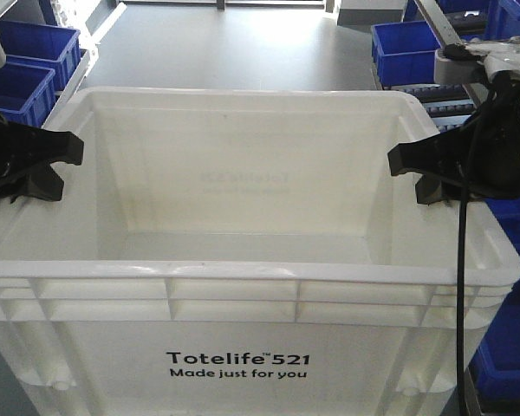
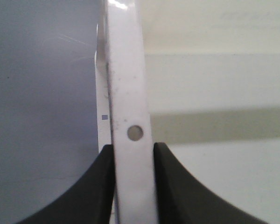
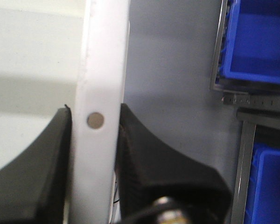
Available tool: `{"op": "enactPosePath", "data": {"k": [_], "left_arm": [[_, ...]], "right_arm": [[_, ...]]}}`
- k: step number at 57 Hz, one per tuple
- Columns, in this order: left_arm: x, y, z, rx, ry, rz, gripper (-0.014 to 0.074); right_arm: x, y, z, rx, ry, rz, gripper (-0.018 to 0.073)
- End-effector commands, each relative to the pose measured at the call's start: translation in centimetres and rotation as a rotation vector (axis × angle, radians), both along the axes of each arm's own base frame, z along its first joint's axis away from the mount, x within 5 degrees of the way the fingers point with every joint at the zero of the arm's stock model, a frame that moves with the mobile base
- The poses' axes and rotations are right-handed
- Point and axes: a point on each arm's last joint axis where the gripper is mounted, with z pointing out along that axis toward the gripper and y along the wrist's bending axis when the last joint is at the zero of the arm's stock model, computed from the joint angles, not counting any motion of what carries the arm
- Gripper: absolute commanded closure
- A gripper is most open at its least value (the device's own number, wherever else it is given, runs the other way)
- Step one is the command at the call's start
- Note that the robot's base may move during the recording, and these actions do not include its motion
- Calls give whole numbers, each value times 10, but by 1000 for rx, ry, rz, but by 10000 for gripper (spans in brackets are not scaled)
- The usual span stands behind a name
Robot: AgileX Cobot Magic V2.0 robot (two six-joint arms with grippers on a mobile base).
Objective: Move bin from left to right shelf
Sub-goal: 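Keep the crate gripped while the base drives past the window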
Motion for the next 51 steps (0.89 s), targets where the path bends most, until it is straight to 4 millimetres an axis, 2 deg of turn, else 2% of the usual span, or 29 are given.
{"op": "enactPosePath", "data": {"k": [1, 51], "left_arm": [[-3, 6, 24, 19, -158, 5, 603], [-2, 6, 24, 19, -158, 5, 603]], "right_arm": [[-5, -6, 27, 1, -154, 11, 559], [-4, -6, 27, 1, -154, 11, 559]]}}
